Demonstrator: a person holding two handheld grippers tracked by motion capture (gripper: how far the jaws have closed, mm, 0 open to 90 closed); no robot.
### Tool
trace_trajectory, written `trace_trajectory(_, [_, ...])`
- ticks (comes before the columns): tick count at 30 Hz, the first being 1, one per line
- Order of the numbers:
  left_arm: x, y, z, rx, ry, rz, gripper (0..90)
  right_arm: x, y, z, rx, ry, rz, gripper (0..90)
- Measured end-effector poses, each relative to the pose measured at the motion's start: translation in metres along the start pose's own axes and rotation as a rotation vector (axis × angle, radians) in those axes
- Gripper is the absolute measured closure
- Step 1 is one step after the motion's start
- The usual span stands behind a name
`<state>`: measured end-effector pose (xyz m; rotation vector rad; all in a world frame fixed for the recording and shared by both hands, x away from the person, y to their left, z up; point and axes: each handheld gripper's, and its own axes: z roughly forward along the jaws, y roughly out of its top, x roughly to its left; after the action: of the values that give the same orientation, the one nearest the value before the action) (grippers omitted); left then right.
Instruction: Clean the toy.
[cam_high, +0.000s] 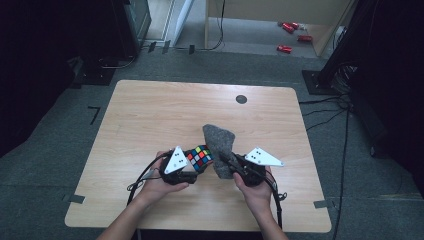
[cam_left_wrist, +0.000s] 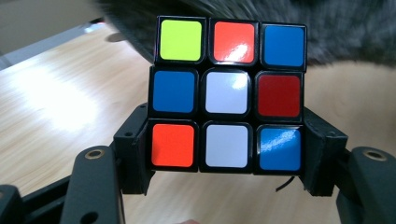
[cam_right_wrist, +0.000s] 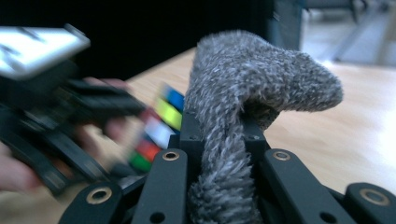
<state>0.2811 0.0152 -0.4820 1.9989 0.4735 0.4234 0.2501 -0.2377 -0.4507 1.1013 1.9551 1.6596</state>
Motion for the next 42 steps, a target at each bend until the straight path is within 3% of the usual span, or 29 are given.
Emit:
trace_trajectory(3, [-0.01,0.003,0.002,-0.006,-0.023,0.037,34.6,0.014,0.004,0.002,-0.008,0.06,-0.013,77.9])
trace_trajectory(5, [-0.01,0.003,0.002,-0.003,-0.013,0.045,34.7,0.017,0.002,0.004,-0.008,0.061,-0.016,77.9])
trace_trajectory(9, [-0.007,0.007,-0.007,-0.058,-0.034,0.028,34.7,0.004,-0.003,0.005,0.004,0.029,0.039,78.1])
trace_trajectory(13, [-0.005,0.009,-0.007,-0.061,-0.026,0.012,34.7,-0.005,-0.008,0.004,0.019,0.011,0.088,78.0])
trace_trajectory(17, [-0.007,0.006,-0.002,-0.015,-0.017,0.018,34.9,0.008,-0.002,0.003,-0.004,0.054,0.049,77.9])
trace_trajectory(19, [-0.009,0.006,-0.002,-0.033,-0.029,0.025,34.9,0.016,0.003,0.003,-0.008,0.053,0.022,77.8])
trace_trajectory(22, [-0.008,0.009,-0.008,-0.074,-0.041,0.016,34.9,0.011,0.005,0.001,-0.023,0.054,0.096,77.8])
trace_trajectory(24, [-0.006,0.01,-0.011,-0.093,-0.044,-0.001,34.8,0.004,0.002,0.001,-0.01,0.03,0.121,77.8])
trace_trajectory(27, [-0.002,0.01,-0.012,-0.106,-0.055,-0.025,34.8,-0.002,-0.003,0.002,-0.003,0.033,0.165,77.7])
trace_trajectory(29, [-0.001,0.009,-0.01,-0.1,-0.06,-0.034,34.8,0.0,-0.001,0.001,-0.006,0.038,0.157,77.7])
trace_trajectory(32, [-0.005,0.007,-0.006,-0.07,-0.056,-0.011,34.9,0.011,0.006,-0.002,-0.028,0.081,0.128,77.6])
trace_trajectory(35, [-0.008,0.007,-0.006,-0.08,-0.06,0.0,34.9,0.019,0.011,-0.001,-0.025,0.056,0.081,77.4])
trace_trajectory(42, [0.0,0.009,-0.013,-0.12,-0.071,-0.039,34.8,-0.006,-0.004,0.002,0.004,0.045,0.207,77.3])
